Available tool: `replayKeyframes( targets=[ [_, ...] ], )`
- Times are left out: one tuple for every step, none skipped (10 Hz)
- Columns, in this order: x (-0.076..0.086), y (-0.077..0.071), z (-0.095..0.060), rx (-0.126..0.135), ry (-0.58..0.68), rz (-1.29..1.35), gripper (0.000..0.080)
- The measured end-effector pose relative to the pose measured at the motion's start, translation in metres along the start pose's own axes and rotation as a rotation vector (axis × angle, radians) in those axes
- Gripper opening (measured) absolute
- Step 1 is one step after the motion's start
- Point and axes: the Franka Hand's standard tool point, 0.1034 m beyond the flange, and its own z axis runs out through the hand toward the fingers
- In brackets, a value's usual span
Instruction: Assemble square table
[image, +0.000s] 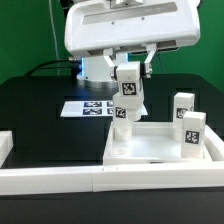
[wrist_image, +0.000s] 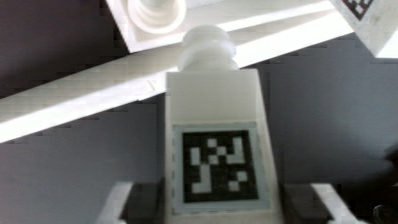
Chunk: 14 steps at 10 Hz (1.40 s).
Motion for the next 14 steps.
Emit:
replayKeyframes(
  targets=[
    [0.000, 0.000, 0.000, 0.000, 0.000, 0.000, 0.0289],
    [-0.001, 0.001, 0.001, -0.012, 0.015, -0.005, 0.0289],
    [-0.010, 0.007, 0.011, -0.064, 0.069, -0.036, 0.0289],
    [-0.021, 0.014, 0.027, -0.096, 0.070, -0.055, 0.0289],
    [-0.027, 0.019, 0.039, -0.110, 0.058, -0.060, 0.0289],
    [-0.026, 0.019, 0.043, -0.115, 0.064, -0.064, 0.0289],
    [-0.025, 0.016, 0.043, -0.103, 0.048, -0.058, 0.0289],
    [-0.024, 0.014, 0.041, -0.096, 0.043, -0.053, 0.0289],
    [-0.020, 0.013, 0.038, -0.093, 0.049, -0.052, 0.0289],
    [-0.020, 0.011, 0.039, -0.091, 0.051, -0.052, 0.0290],
    [-0.024, 0.009, 0.041, -0.090, 0.046, -0.056, 0.0290],
    [-0.026, 0.009, 0.042, -0.091, 0.042, -0.058, 0.0290],
    [-0.026, 0.009, 0.042, -0.091, 0.042, -0.059, 0.0290],
    [-0.026, 0.008, 0.042, -0.091, 0.042, -0.059, 0.0290]
  ],
)
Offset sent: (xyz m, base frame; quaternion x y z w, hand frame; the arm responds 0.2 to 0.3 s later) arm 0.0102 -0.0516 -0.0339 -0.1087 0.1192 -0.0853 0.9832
